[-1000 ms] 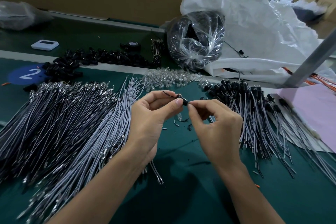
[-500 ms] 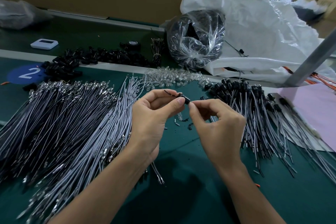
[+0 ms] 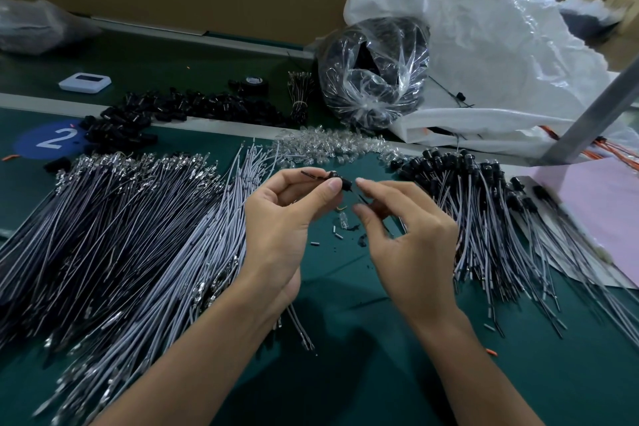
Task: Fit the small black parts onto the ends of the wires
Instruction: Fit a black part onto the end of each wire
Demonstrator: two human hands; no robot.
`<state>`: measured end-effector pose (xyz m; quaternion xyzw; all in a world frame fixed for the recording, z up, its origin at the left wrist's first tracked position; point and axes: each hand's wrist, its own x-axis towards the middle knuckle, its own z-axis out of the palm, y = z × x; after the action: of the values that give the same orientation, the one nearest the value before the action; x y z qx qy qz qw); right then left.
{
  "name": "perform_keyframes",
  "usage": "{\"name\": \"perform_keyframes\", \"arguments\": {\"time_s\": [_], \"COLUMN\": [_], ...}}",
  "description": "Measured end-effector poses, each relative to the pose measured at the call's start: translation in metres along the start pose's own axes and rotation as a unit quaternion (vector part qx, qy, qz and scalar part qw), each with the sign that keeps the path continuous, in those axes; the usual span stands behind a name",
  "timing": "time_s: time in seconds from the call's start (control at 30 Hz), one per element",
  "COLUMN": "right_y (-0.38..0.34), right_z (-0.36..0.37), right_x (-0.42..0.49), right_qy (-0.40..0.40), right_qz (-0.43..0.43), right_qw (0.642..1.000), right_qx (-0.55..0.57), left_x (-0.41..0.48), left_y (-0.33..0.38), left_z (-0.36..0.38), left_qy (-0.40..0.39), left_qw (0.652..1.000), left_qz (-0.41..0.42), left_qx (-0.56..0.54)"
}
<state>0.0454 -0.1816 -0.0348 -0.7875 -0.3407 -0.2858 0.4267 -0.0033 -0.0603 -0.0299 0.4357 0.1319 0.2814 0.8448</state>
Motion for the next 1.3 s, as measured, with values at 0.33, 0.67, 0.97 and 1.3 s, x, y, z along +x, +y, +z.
{"name": "perform_keyframes", "arguments": {"time_s": [0.33,0.67,0.97,1.3], "right_y": [0.0007,0.0041,0.0063,0.0057], "right_z": [-0.001,-0.0006,-0.0003,-0.0003], "right_x": [0.0002,0.0011,-0.0007,0.0022], "right_qy": [0.028,-0.011,-0.001,0.011], "right_qz": [0.018,0.005,-0.005,0.012], "right_qw": [0.999,1.0,1.0,1.0], "right_qx": [0.007,0.002,-0.011,0.005], "left_x": [-0.0013,-0.0031,-0.0041,-0.0038], "left_y": [0.0002,-0.0036,-0.0058,-0.0058], "left_z": [0.0008,0.001,0.0031,0.0017], "left_qy": [-0.01,-0.009,-0.016,-0.012], "left_qw": [1.0,0.996,0.993,0.992], "left_qz": [0.011,0.033,0.053,0.069], "left_qx": [0.02,0.077,0.103,0.106]}}
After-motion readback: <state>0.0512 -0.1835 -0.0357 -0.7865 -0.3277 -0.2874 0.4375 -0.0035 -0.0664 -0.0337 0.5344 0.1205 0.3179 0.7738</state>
